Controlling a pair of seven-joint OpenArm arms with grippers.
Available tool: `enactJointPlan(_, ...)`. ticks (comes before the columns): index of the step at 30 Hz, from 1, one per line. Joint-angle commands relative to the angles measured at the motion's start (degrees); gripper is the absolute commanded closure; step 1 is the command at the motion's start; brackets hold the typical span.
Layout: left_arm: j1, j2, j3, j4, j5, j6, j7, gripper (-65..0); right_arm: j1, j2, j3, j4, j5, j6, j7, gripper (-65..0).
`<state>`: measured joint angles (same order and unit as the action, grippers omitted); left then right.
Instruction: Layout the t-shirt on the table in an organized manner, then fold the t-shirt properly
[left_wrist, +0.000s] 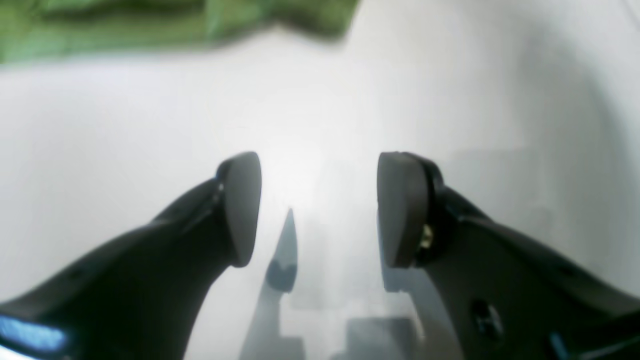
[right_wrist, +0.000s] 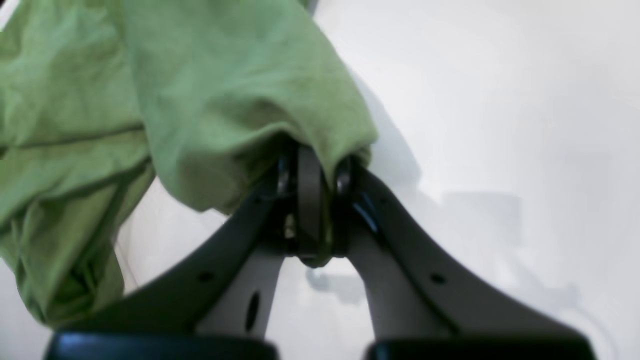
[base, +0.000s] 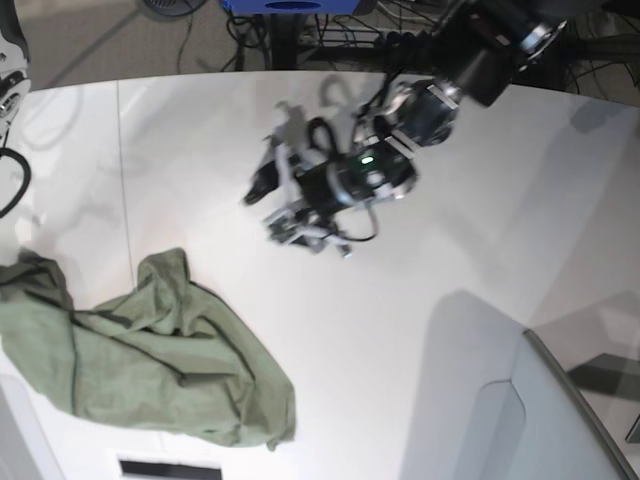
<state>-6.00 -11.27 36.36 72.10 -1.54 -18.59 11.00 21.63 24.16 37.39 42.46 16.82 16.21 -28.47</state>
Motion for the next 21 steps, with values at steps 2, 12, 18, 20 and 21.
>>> enactJointPlan(2,2.97,-2.40,-3.61,5.40,-0.61,0.08,-1.82,-34.4,2.24,1.82,0.11,-0.39,0.46,-3.33,1.96,-8.6)
enactJointPlan(12,20.46,-6.89,-30.07,20.52,-0.53,-0.27,-1.82,-34.4,-0.75,-5.39,-1.74,20.80,0.54,-3.59,-5.51,-53.9)
enactJointPlan(18,21.60,-7.33,-33.94,20.52,-0.53,-0.27,-1.82,-34.4,-1.63,-10.67,-19.94,30.20,0.54,7.66,-10.43,-9.8)
enactJointPlan(20,21.78,-7.41,-33.94,20.52,-0.53,-0.27,-1.82,-34.4,-0.05,-12.25,-22.66,27.13,0.54,7.66,-10.43,0.0)
enactJointPlan(21,22.22,-7.41,-34.03,20.61,-0.53,-0.27,-1.82,-34.4,1.01,-12.60,-23.28,24.75,0.54,7.66,-10.43,-1.8)
